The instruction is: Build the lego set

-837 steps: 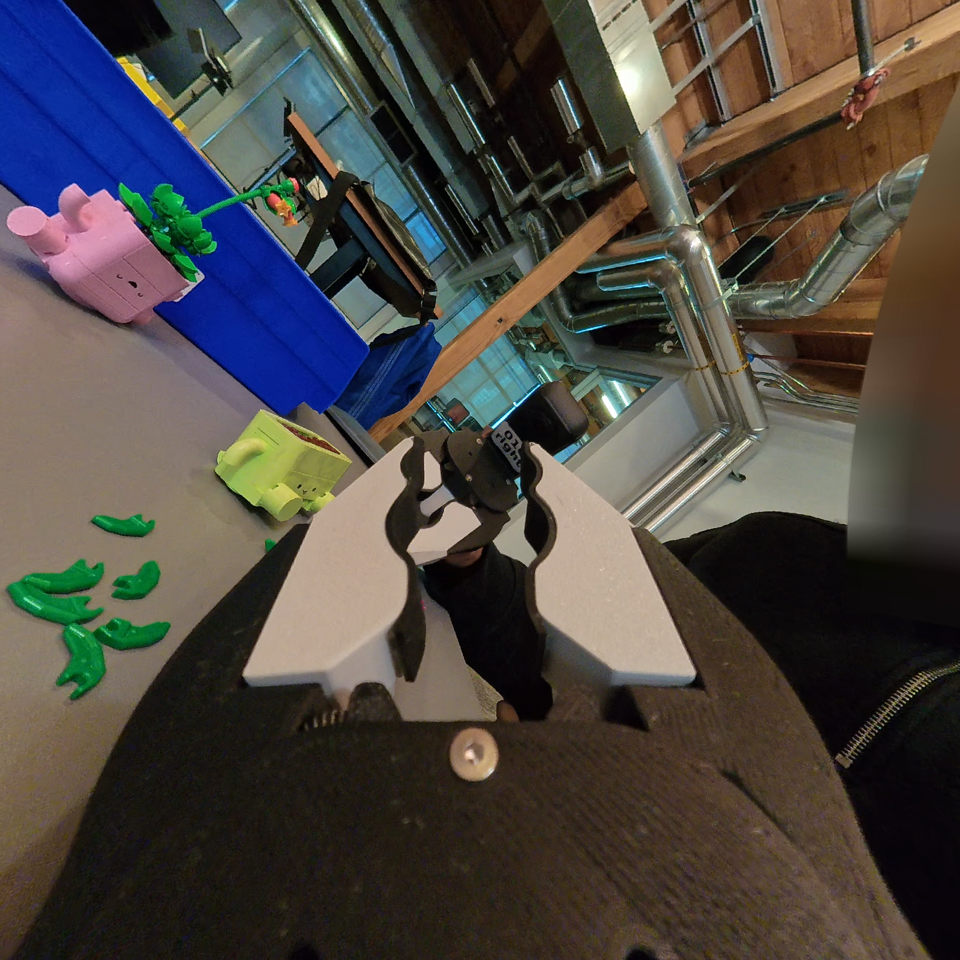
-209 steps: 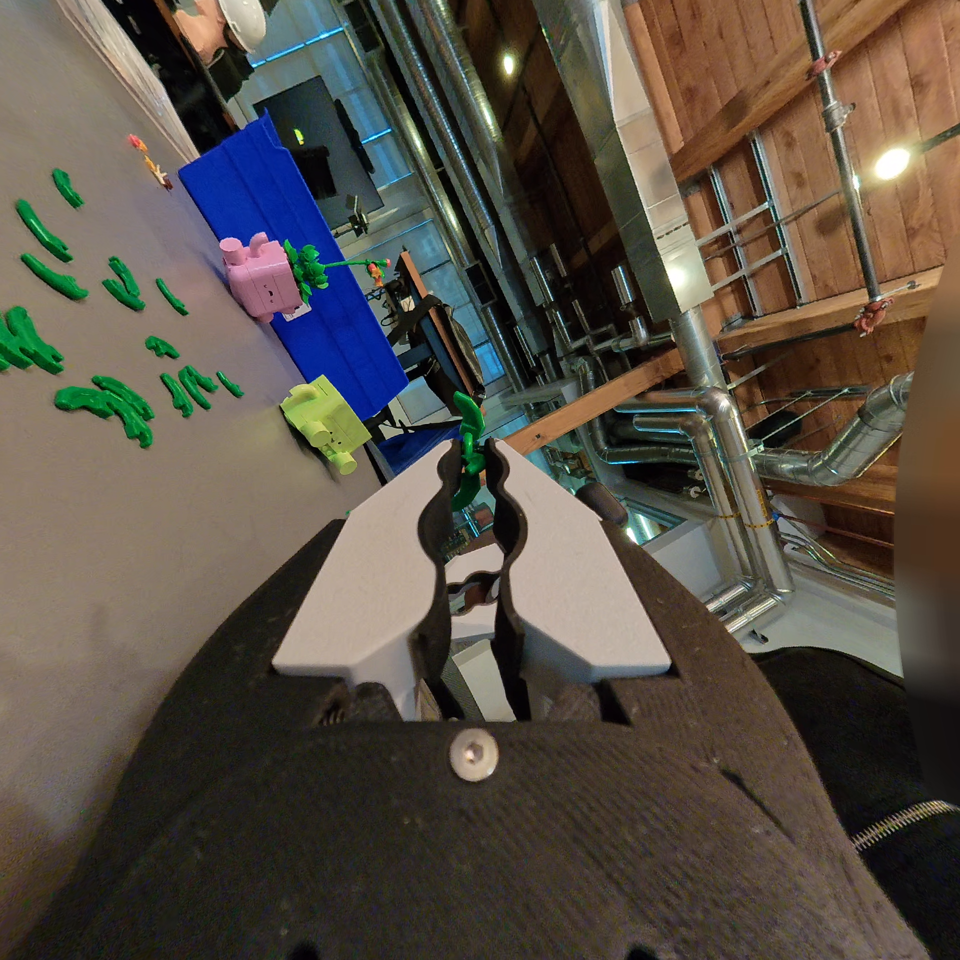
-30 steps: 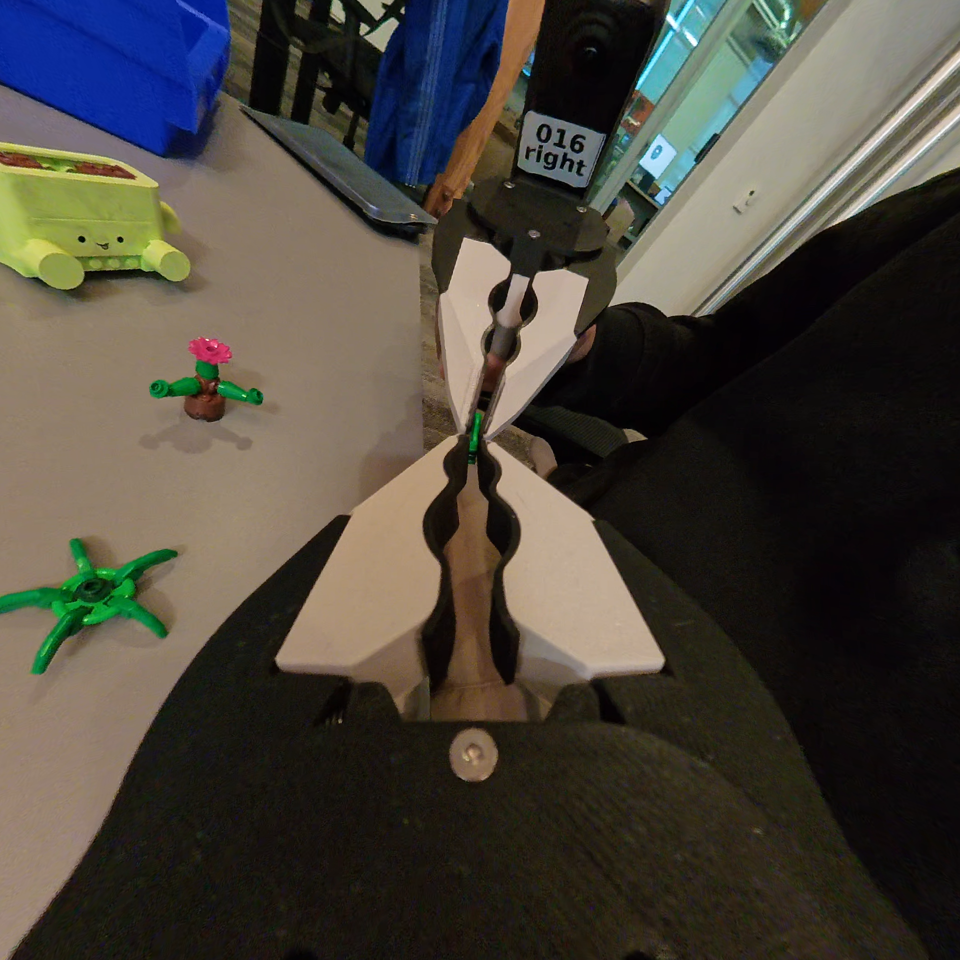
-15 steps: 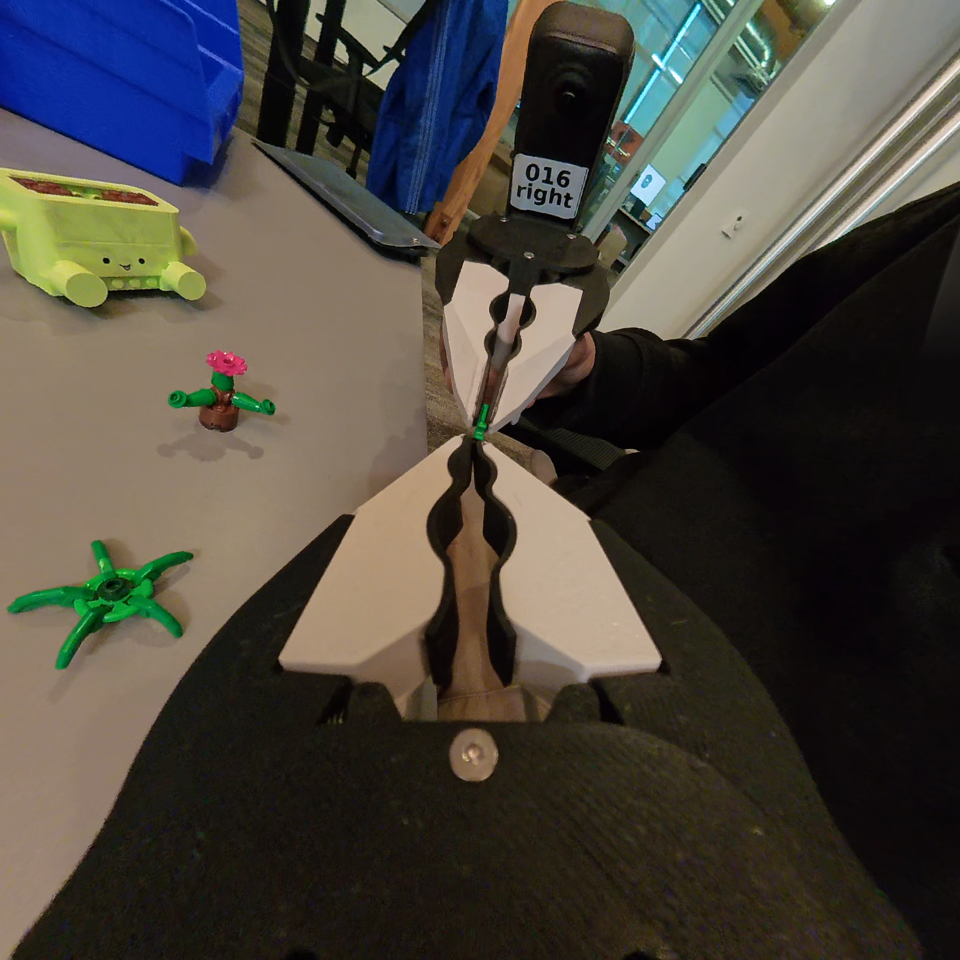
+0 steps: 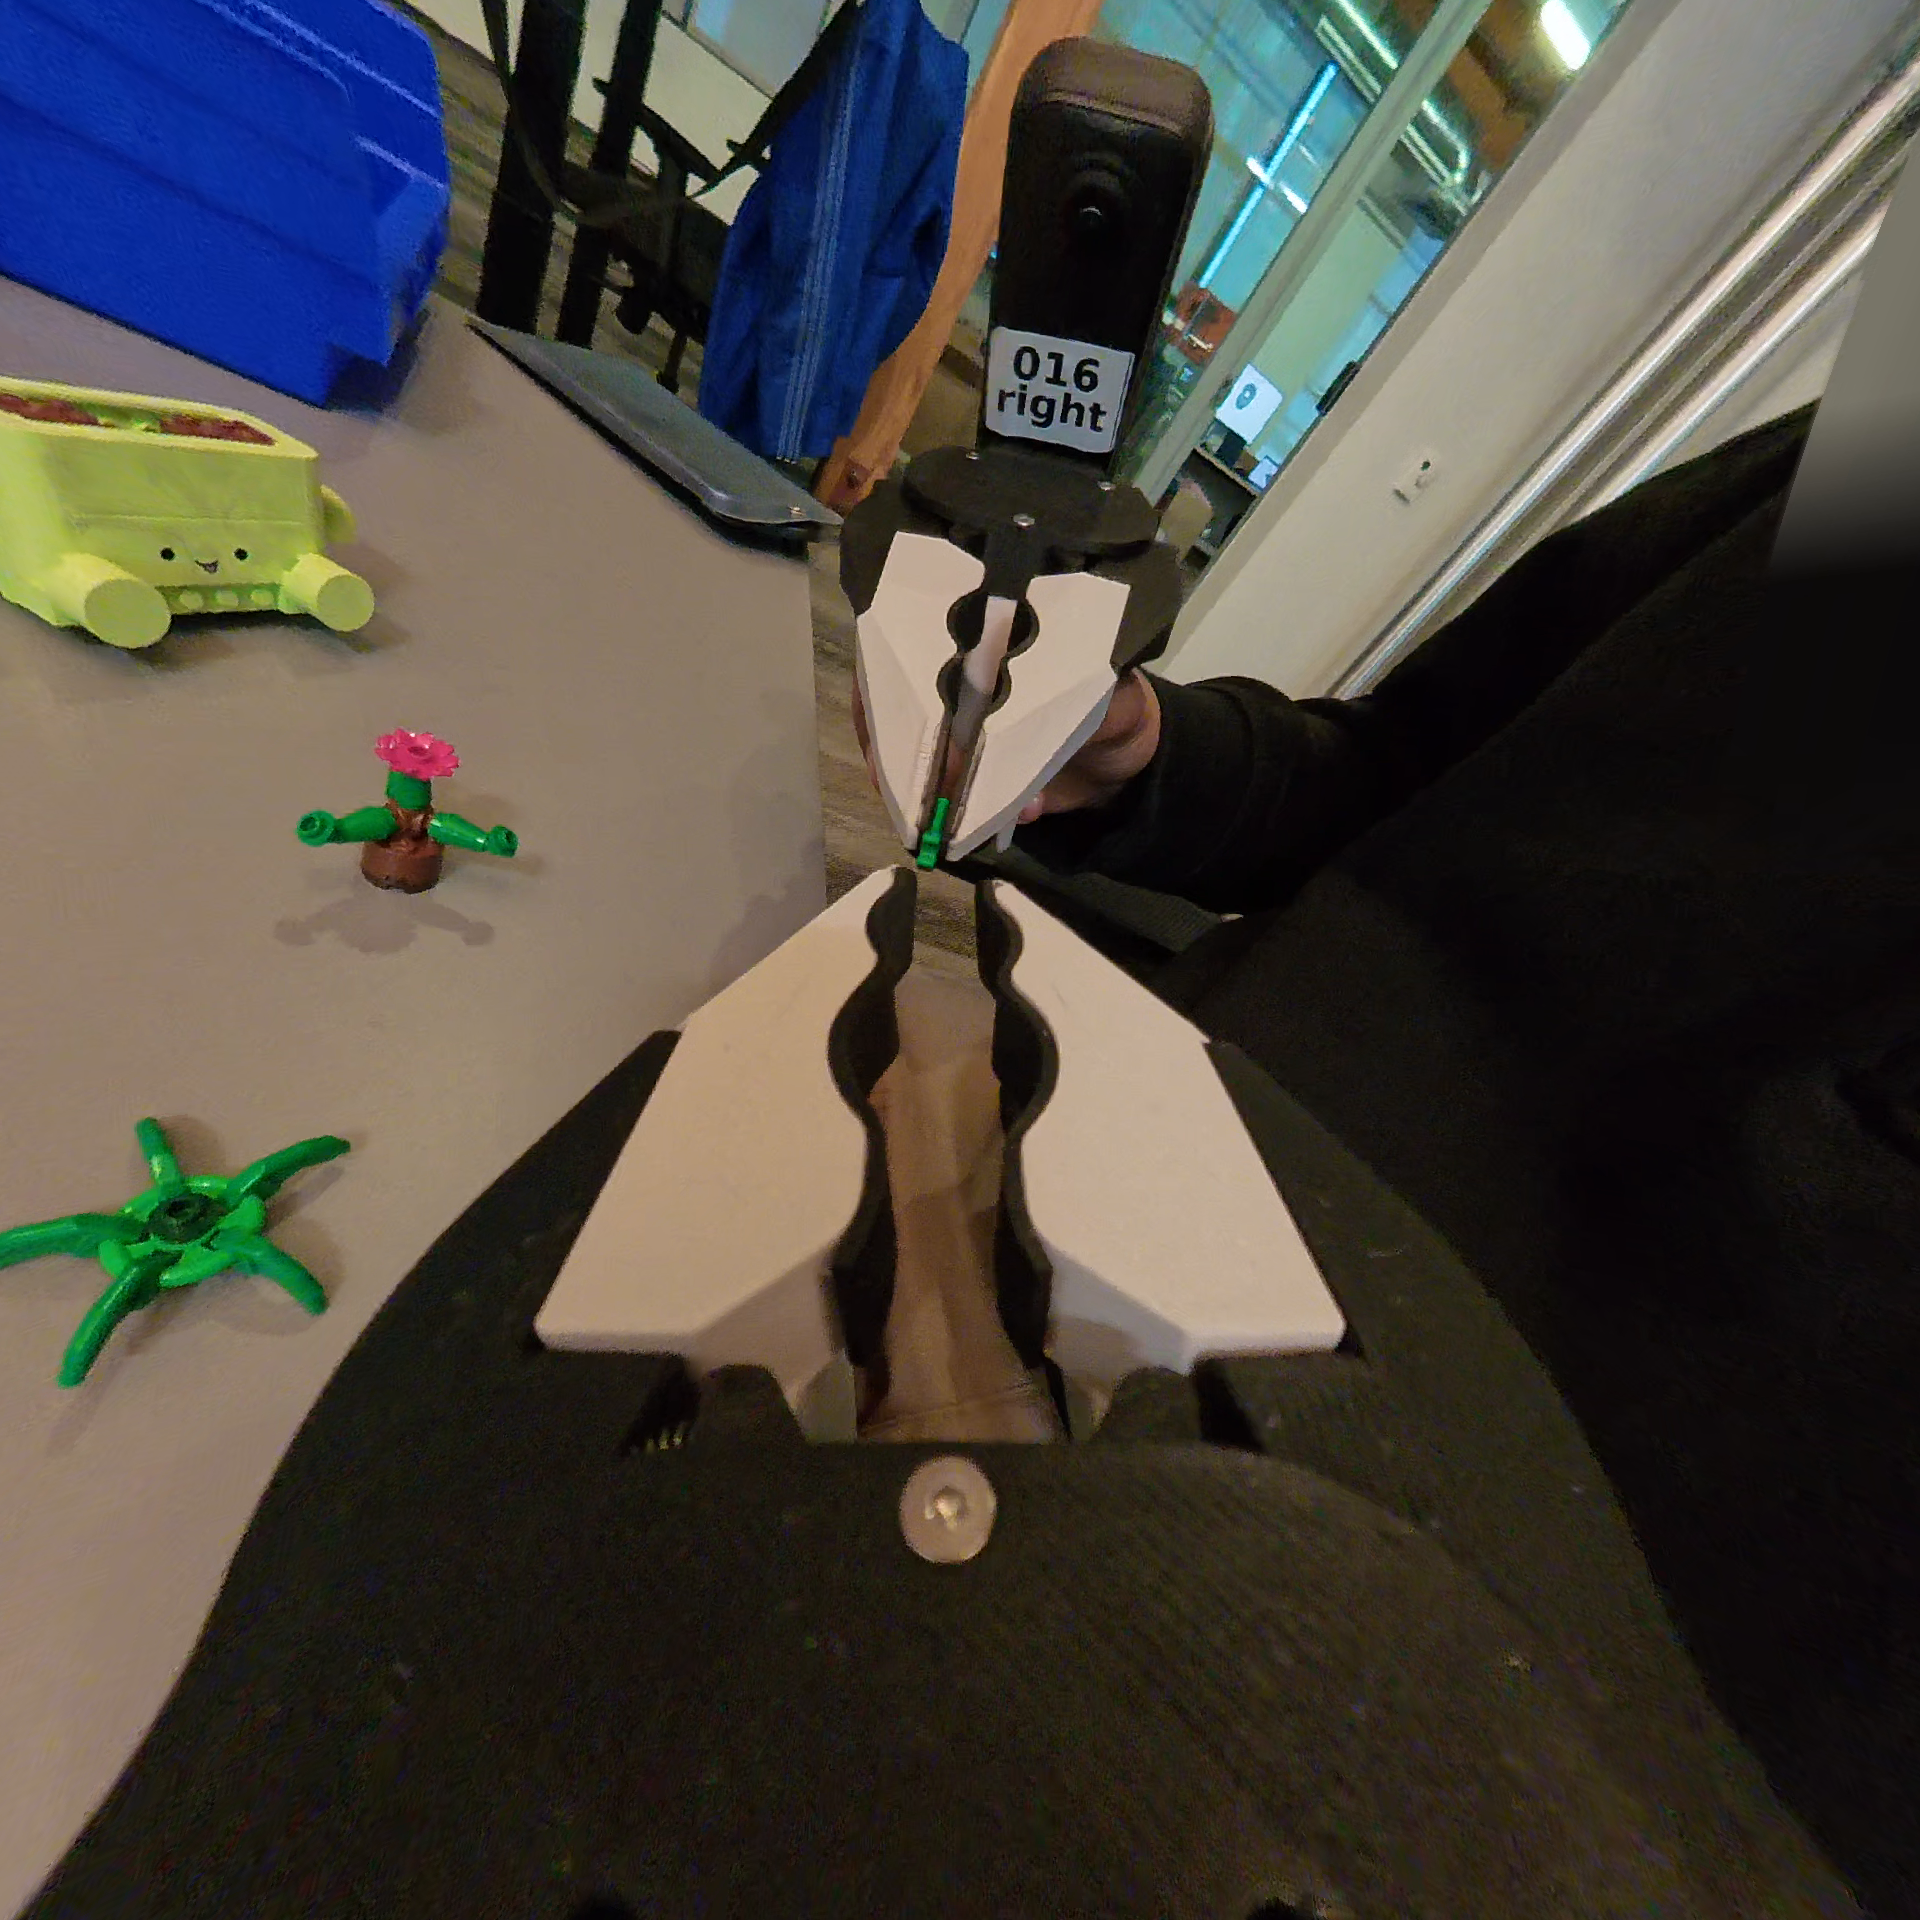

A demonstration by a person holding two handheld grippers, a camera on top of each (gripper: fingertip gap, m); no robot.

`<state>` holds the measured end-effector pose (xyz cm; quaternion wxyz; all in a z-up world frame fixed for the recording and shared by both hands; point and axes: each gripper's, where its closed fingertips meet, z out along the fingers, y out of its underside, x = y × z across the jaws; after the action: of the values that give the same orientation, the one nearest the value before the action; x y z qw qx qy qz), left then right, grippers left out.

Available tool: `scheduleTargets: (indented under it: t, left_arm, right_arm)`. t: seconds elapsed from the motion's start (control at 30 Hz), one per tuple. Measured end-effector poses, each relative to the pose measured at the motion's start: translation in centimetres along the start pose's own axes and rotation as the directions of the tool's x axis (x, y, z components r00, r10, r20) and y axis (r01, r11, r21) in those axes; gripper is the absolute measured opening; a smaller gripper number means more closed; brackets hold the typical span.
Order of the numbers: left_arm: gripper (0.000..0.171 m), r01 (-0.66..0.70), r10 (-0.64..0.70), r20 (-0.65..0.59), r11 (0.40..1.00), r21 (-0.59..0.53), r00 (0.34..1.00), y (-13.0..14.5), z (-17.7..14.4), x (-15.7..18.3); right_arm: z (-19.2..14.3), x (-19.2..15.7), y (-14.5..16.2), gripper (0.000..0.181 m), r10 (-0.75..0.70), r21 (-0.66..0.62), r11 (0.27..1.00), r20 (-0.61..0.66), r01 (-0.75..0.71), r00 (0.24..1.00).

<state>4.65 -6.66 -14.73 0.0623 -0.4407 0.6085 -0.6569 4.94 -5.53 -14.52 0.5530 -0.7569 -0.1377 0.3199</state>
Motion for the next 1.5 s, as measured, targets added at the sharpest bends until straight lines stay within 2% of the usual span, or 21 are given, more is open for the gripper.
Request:
scheduleTargets:
  t: [0.27, 0.73, 0.93, 1.0, 1.07, 1.17, 1.23, 1.37, 1.5]
  left_arm:
    - [0.001, 0.002, -0.002, 0.002, 1.0, 0.007, 1.0, -0.1, 0.0, -0.1]
    - [0.0, 0.008, -0.007, -0.02, 0.999, 0.035, 1.0, -0.7, 0.1, 0.5]
    - [0.003, 0.017, -0.017, 0.003, 1.0, 0.018, 1.0, -0.4, -0.2, -0.1]
    - [0.015, 0.021, -0.022, 0.076, 1.0, 0.017, 0.997, -0.6, -1.0, -1.3]
    - [0.026, -0.008, 0.004, 0.216, 1.0, 0.018, 0.976, -0.8, -2.6, -3.5]
    - [0.034, -0.047, 0.081, 0.491, 0.996, -0.081, 0.867, 0.4, -5.4, -7.9]
    - [0.034, -0.036, 0.117, 0.593, 0.989, -0.146, 0.797, 1.3, -6.4, -9.8]
    - [0.041, 0.026, 0.105, 0.629, 0.98, -0.196, 0.77, 2.3, -5.6, -10.8]
    - [0.041, 0.069, 0.149, 0.659, 0.954, -0.292, 0.737, 3.6, -5.0, -11.6]
  right_arm:
    - [0.1, -0.3, 0.4, 0.001, -0.006, -0.034, 0.999, 0.013, 0.007, 1.0]
    - [0.2, -0.7, -0.4, 0.001, -0.008, 0.026, 1.0, 0.031, 0.007, 1.0]
    - [0.4, -0.3, -0.3, 0.001, -0.023, -0.007, 1.0, -0.015, 0.023, 1.0]
    - [0.3, 0.4, 0.0, 0.001, -0.039, -0.028, 0.999, -0.063, 0.038, 0.997]
    - [0.3, 1.0, 0.4, 0.001, -0.051, -0.051, 0.998, -0.096, 0.046, 0.994]
    - [0.6, 1.3, 1.1, 0.001, -0.047, -0.068, 0.997, -0.109, 0.04, 0.993]
    - [0.9, 1.4, 1.6, 0.001, -0.046, -0.077, 0.996, -0.108, 0.038, 0.993]
    - [1.4, 1.8, 2.5, 0.001, -0.073, -0.11, 0.992, -0.123, 0.059, 0.99]
    - [1.8, 1.9, 3.0, 0.001, -0.08, -0.119, 0.991, -0.116, 0.066, 0.99]
